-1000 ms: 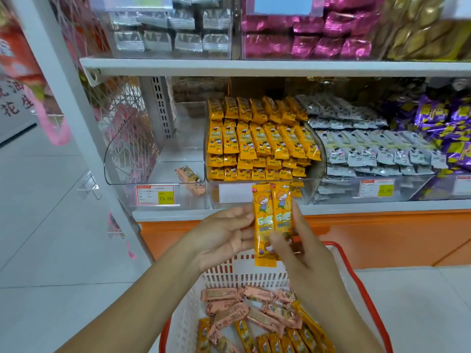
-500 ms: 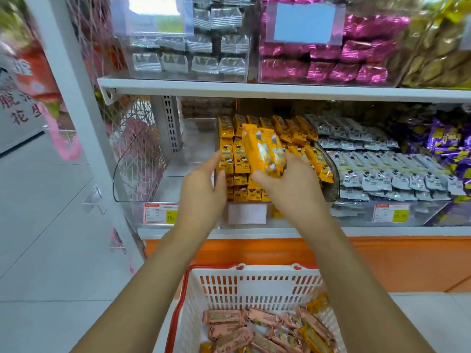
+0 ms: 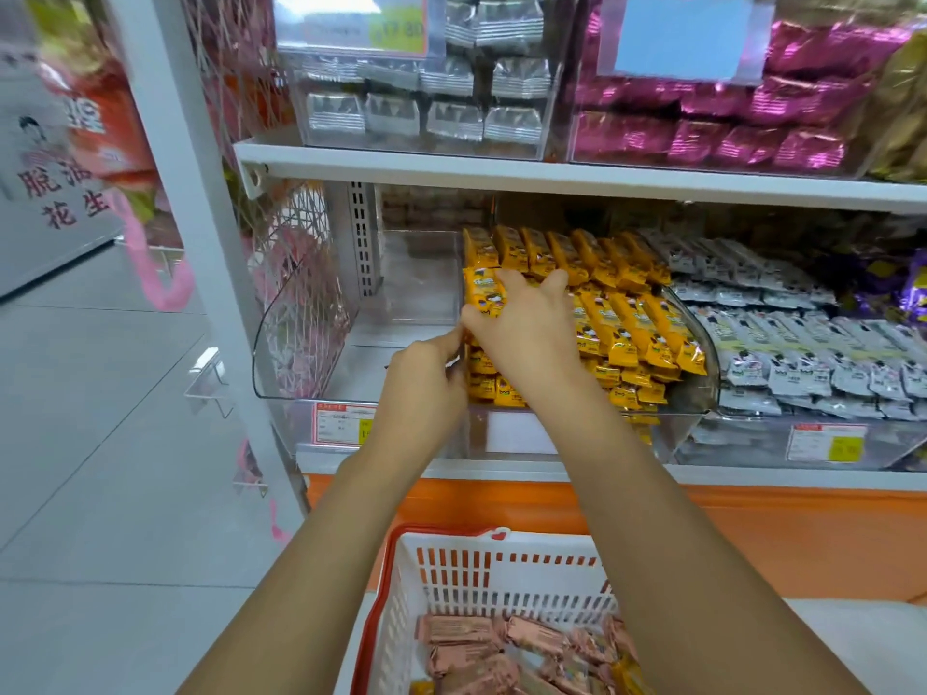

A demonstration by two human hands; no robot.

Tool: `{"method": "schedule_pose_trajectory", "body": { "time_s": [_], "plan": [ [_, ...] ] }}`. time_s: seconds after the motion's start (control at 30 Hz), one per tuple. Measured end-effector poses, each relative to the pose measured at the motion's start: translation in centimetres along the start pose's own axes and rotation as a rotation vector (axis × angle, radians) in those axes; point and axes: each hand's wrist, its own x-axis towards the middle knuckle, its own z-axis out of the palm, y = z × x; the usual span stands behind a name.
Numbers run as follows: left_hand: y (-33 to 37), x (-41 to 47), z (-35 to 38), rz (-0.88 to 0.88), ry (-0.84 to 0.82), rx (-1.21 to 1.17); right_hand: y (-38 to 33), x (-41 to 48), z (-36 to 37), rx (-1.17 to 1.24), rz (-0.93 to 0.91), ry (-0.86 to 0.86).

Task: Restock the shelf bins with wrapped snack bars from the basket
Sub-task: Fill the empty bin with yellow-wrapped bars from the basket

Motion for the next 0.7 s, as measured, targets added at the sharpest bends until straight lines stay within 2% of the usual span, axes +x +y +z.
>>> {"method": "schedule_pose_trajectory", "body": {
  "time_s": [0.33, 0.4, 0.53, 0.6, 0.63, 0.7],
  "plan": [
    [-0.4, -0.4, 0.2, 0.033, -0.038, -0.017, -0.4, 0.3, -0.1, -0.096, -0.003, -0.032],
    [-0.2, -0.8, 0.2, 0.042, -0.031, -0.013, 0.0, -0.5, -0.9, -0.072, -0.016, 0.014],
    [0.3, -2.6, -0.1, 0.172, 0.184, 0.066, 1.9, -3.9, -3.6, 0.105, -0.142, 0.197],
    [0.7, -4.2, -0.5, 0.232, 0.211, 0.083, 3.8, -6.1, -4.3, 0.072, -0.213, 0.128],
    [0.8, -5.1, -0.6, 0.253, 0.171, 0.099, 5.0, -7.1, -4.3, 0.055, -0.225, 0.051],
    [0.6, -6.9, -0.4, 0.273, -0.026, 0.185, 7.8, -9.2, -3.3, 0.015, -0.225, -0.12]
  ]
}}
